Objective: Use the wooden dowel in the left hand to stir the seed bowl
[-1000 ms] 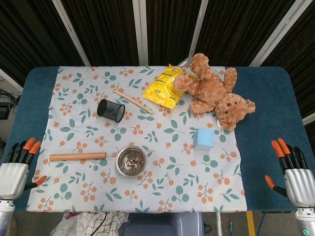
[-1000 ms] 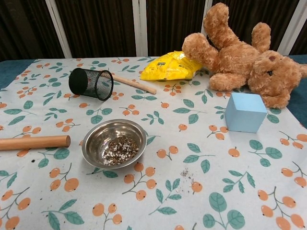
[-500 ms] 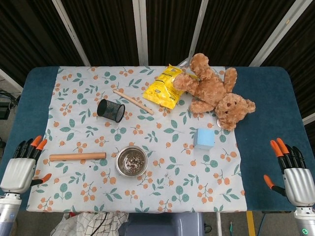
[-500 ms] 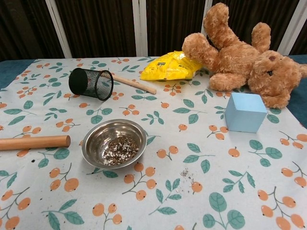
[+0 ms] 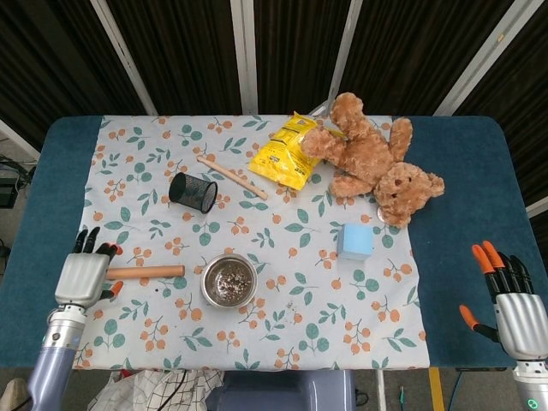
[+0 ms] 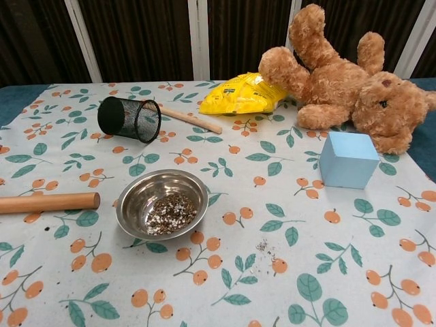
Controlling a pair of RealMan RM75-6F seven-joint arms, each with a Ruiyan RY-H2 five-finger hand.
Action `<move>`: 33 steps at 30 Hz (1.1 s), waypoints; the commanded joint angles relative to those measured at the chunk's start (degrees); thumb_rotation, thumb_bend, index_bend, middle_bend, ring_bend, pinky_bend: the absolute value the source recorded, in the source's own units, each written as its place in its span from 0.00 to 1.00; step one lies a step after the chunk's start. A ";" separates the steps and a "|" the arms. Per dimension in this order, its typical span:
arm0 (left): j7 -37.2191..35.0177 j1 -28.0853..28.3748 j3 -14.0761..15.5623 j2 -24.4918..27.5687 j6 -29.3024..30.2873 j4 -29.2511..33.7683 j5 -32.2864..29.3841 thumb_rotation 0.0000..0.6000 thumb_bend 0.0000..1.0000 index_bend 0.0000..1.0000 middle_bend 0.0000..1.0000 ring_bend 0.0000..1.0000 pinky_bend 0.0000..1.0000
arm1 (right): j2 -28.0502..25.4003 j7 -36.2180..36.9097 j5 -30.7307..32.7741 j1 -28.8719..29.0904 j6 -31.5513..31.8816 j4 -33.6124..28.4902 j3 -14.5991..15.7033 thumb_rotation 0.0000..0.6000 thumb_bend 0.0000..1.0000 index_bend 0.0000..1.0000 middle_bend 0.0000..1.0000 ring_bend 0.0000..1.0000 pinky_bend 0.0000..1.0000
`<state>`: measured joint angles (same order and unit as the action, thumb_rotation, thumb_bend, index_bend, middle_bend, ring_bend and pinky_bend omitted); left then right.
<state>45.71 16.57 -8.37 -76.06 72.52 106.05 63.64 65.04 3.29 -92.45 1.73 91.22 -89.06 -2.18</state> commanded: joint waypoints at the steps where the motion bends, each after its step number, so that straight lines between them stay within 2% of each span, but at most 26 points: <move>1: 3.84 2.51 -1.21 -4.07 -0.65 -0.65 -4.68 1.00 0.39 0.37 0.34 0.00 0.00 | -0.12 0.36 0.04 -0.09 0.13 -0.01 0.01 1.00 0.30 0.00 0.00 0.00 0.00; 7: 8.60 5.24 -1.49 -9.08 0.03 -2.89 -8.94 1.00 0.39 0.38 0.33 0.00 0.00 | -0.37 1.35 0.44 -0.13 -0.06 -0.06 -0.04 1.00 0.30 0.00 0.00 0.00 0.00; 16: 11.51 8.41 -1.79 -14.61 0.86 -5.45 -11.51 1.00 0.39 0.40 0.33 0.01 0.00 | -0.50 1.74 0.60 -0.07 -0.28 -0.20 -0.07 1.00 0.30 0.00 0.00 0.00 0.00; 20: 12.44 9.32 -1.60 -15.94 1.29 -6.13 -12.39 1.00 0.40 0.40 0.33 0.01 0.00 | -0.54 1.94 0.76 -0.05 -0.43 -0.22 -0.09 1.00 0.30 0.00 0.00 0.00 0.00; 25: 12.64 10.23 -1.38 -17.44 1.51 -7.11 -13.58 1.00 0.46 0.41 0.34 0.01 0.00 | -0.59 2.04 0.77 -0.09 -0.41 -0.34 -0.07 1.00 0.30 0.00 0.00 0.00 0.00; 33: 12.96 11.20 -0.67 -18.65 1.94 -8.44 -14.78 1.00 0.47 0.41 0.34 0.01 0.00 | -0.62 2.21 0.88 -0.10 -0.41 -0.32 -0.15 1.00 0.30 0.00 0.00 0.00 0.00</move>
<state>58.67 27.69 -9.09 -94.63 74.40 97.70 48.96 64.41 5.51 -91.56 1.62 90.82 -89.38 -2.33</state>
